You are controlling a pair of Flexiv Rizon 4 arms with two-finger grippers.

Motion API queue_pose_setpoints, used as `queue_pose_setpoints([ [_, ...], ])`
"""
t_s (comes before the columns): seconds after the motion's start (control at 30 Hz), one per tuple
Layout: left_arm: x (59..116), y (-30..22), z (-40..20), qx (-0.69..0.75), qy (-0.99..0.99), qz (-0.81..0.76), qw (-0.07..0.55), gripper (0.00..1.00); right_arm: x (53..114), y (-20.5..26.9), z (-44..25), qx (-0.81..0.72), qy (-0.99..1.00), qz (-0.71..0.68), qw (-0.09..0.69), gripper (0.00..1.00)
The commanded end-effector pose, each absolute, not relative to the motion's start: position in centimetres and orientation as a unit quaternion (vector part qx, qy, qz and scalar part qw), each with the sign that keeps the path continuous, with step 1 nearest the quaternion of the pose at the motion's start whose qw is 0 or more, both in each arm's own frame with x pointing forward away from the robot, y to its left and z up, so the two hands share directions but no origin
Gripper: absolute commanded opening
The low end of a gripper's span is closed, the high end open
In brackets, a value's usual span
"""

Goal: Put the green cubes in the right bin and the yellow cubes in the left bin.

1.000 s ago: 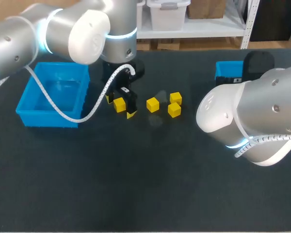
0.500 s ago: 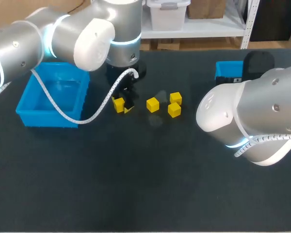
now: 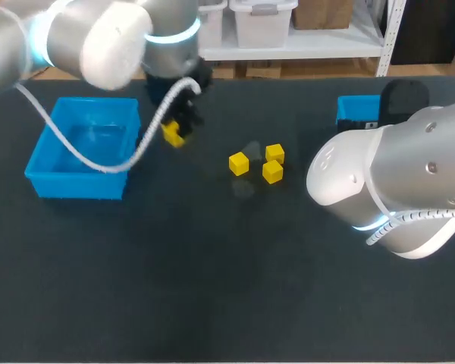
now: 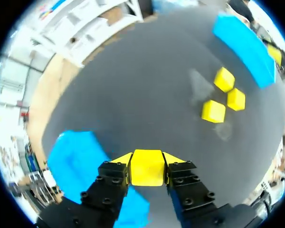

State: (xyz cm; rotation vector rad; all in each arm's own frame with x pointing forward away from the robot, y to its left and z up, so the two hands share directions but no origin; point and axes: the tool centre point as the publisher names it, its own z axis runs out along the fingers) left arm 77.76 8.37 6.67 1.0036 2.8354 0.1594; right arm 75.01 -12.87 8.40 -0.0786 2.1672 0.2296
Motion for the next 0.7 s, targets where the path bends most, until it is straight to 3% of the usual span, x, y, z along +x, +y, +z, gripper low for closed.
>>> queue_pose_setpoints([
  [0.03, 76.4, 14.6, 11.2, 0.275, 0.951, 0.048, 0.129, 0.00, 74.9, -13.0, 8.4, -0.033, 0.881, 0.095, 0.463, 1.00],
  [0.27, 76.3, 22.1, 10.6, 0.180, 0.973, 0.101, 0.100, 0.00, 74.9, -13.0, 8.4, -0.033, 0.881, 0.095, 0.463, 1.00],
  [0.53, 74.4, 23.8, 6.6, 0.161, 0.981, 0.100, 0.049, 0.00, 74.9, -13.0, 8.4, -0.033, 0.881, 0.095, 0.463, 1.00],
  [0.57, 74.4, 23.9, 6.3, 0.161, 0.981, 0.098, 0.043, 0.07, 74.9, -13.0, 8.4, -0.033, 0.881, 0.095, 0.463, 1.00],
  [0.6, 74.3, 23.8, 6.0, 0.160, 0.981, 0.101, 0.038, 0.28, 74.9, -13.0, 8.4, -0.033, 0.881, 0.095, 0.463, 1.00],
  [0.63, 74.3, 23.7, 5.8, 0.161, 0.981, 0.099, 0.038, 1.00, 74.9, -13.0, 8.4, -0.033, 0.881, 0.095, 0.463, 1.00],
  [0.7, 74.3, 23.7, 5.7, 0.160, 0.981, 0.099, 0.038, 1.00, 74.9, -13.0, 8.4, -0.033, 0.881, 0.095, 0.463, 1.00],
])
